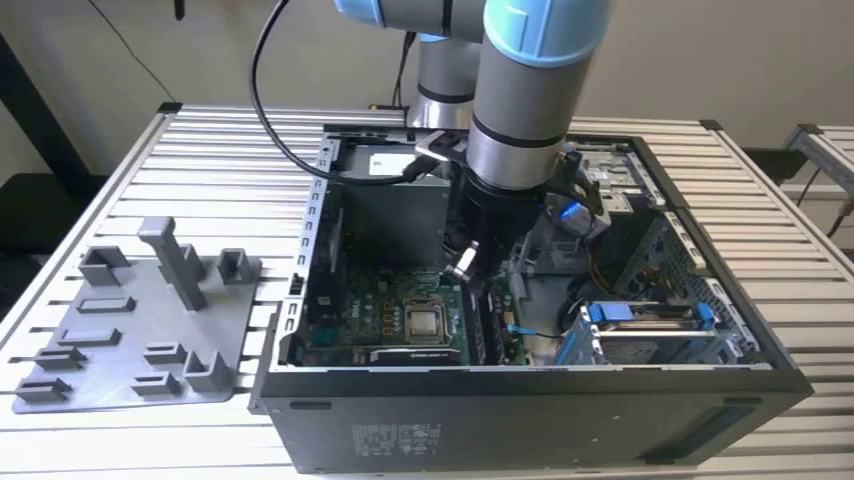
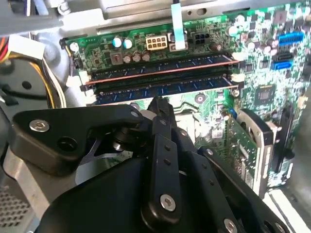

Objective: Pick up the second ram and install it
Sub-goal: 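Press down the second ram until it locks into place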

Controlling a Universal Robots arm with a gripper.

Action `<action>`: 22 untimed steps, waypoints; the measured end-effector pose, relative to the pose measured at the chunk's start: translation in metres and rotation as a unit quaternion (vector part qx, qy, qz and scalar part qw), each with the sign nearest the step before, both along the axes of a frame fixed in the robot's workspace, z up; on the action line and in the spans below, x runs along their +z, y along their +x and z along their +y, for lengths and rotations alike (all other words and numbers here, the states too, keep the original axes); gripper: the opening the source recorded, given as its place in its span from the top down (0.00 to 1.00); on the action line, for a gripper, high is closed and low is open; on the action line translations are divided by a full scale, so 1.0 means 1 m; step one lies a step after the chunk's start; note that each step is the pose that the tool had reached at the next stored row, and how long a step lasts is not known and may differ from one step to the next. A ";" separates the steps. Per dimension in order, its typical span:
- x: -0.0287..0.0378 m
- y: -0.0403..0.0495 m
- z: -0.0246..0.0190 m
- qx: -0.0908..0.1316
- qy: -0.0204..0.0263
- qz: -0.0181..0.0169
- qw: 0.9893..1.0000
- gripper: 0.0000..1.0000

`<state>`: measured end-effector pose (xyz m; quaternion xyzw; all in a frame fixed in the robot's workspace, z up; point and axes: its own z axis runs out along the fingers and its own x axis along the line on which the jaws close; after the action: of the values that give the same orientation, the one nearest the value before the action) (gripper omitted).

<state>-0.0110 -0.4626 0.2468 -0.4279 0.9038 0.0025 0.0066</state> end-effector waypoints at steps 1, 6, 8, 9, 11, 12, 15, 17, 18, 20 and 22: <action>0.0000 0.0000 0.0000 0.009 0.000 0.000 1.000 0.89; -0.0002 0.0000 0.0000 0.055 0.000 0.000 0.998 0.89; -0.0003 0.0000 0.0000 0.073 0.000 0.000 0.997 0.89; -0.0004 0.0000 0.0000 0.082 0.000 0.000 0.997 0.89; -0.0005 0.0000 0.0000 0.100 0.000 0.000 0.995 0.89; -0.0006 0.0000 0.0000 0.109 0.000 0.000 0.994 0.89; -0.0008 0.0000 0.0000 0.136 0.000 0.000 0.991 0.89; -0.0009 0.0000 0.0000 0.154 0.000 0.000 0.988 0.89; -0.0010 0.0000 0.0000 0.163 0.000 0.000 0.987 0.89; -0.0012 0.0001 0.0000 0.181 0.000 -0.001 0.983 0.89; -0.0015 0.0001 0.0000 0.199 0.000 -0.001 0.980 0.89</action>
<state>-0.0109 -0.4626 0.2453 -0.5991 0.8006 0.0033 0.0072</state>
